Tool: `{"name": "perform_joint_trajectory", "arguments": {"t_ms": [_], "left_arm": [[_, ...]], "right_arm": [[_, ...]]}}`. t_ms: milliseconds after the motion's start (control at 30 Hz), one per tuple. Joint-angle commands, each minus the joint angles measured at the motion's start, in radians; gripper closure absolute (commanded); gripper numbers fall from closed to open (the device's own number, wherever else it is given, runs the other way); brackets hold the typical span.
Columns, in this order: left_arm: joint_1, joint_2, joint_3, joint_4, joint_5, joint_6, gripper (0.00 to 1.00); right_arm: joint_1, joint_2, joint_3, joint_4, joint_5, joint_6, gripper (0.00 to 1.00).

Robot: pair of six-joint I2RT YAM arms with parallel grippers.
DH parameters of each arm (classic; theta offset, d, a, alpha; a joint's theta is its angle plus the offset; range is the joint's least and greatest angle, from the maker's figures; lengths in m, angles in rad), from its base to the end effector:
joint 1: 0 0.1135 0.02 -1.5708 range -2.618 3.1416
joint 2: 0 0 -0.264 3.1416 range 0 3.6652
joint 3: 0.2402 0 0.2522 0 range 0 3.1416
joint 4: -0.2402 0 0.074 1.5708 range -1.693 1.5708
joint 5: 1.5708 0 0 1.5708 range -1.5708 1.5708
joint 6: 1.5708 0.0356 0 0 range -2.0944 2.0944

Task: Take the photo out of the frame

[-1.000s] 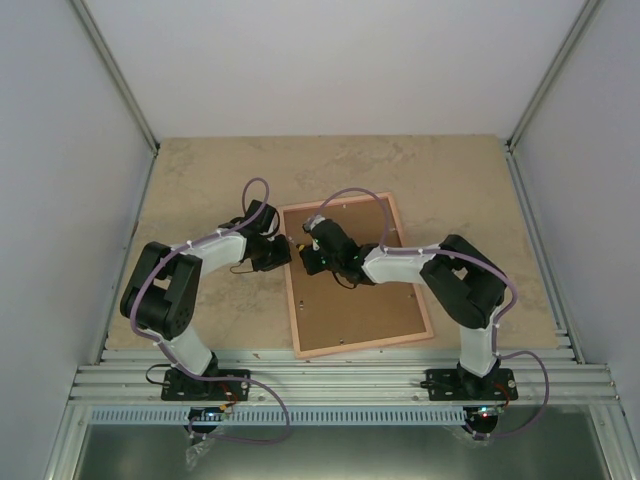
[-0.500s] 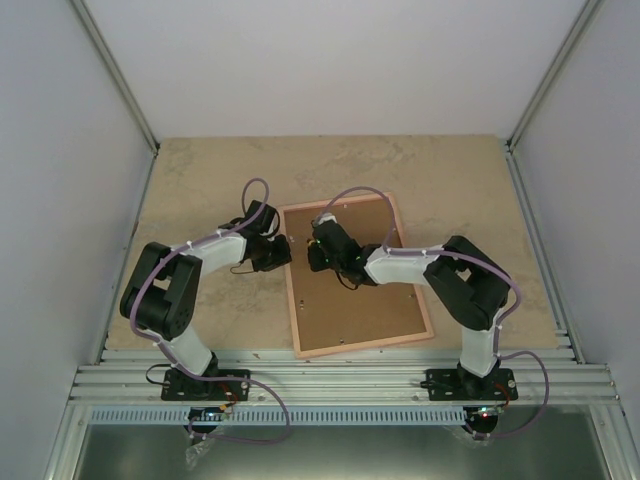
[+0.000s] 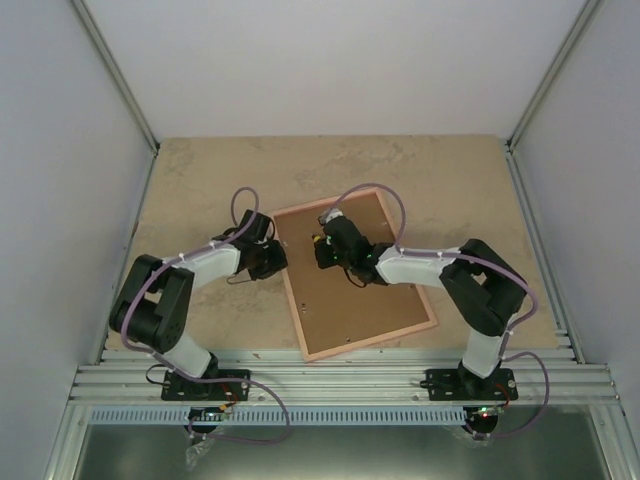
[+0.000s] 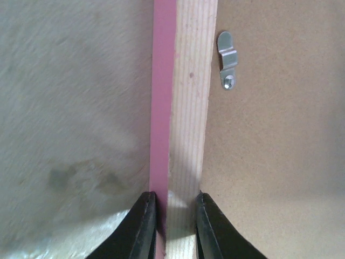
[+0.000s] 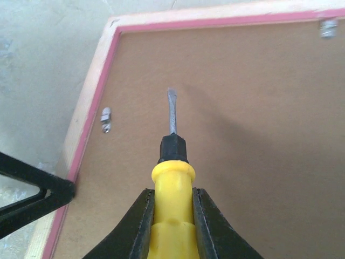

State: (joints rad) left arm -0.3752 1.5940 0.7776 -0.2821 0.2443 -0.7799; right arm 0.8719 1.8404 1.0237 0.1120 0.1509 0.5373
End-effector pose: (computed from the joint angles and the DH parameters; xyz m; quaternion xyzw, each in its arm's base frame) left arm 0.2639 -0.1132 0.1434 -0.1660 0.9510 -0.2260 0.1299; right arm 0.2518 0.2912 0.1598 -0.1195 0.8977 0.2189 0.3631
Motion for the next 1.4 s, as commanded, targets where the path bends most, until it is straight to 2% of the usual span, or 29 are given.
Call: {"name": "perform_joint_trajectory", "arguments": {"t_ms": [0,200,333,467,667,733,867,1067,1200,1367], "left_arm": [[0.0,-0.061,-0.084,0.09,0.029,-0.211,1.0],[-0.003,-0.149,-0.17,0.178,0.043,-0.377,0.99],[-0.048,-0.216,-0.198,0.193,0.023,-0.439,0.91],[-0.051,-0.252,-0.169,0.113,-0.022,-0.405,0.78],[-0.051,-0.253,-0.033,-0.077,-0.161,-0.222,0.54],[-0.051,-0.231,0.042,-0.136,-0.223,-0.112,0.45],[-0.05,-0.108,0.239,-0.254,-0.291,0.133,0.33],[-0.05,0.064,0.435,-0.274,-0.362,0.406,0.2],[-0.05,0.194,0.561,-0.279,-0.396,0.556,0.15],[-0.005,0.331,0.661,-0.265,-0.355,0.611,0.14]], "right_arm": [[-0.031,-0.084,-0.035,0.041,-0.03,-0.089,0.99],[-0.087,-0.163,-0.086,0.049,-0.081,-0.14,1.0],[-0.126,-0.206,-0.134,0.069,-0.128,-0.173,1.0],[-0.153,-0.255,-0.173,0.077,-0.148,-0.196,1.0],[-0.196,-0.308,-0.221,0.076,-0.182,-0.208,1.0],[-0.206,-0.329,-0.233,0.071,-0.189,-0.225,1.0],[-0.212,-0.372,-0.255,0.052,-0.195,-0.257,1.0],[-0.217,-0.423,-0.29,0.029,-0.198,-0.266,1.0],[-0.218,-0.449,-0.308,0.017,-0.204,-0.265,1.0],[-0.218,-0.475,-0.32,-0.003,-0.202,-0.271,1.0]]}}
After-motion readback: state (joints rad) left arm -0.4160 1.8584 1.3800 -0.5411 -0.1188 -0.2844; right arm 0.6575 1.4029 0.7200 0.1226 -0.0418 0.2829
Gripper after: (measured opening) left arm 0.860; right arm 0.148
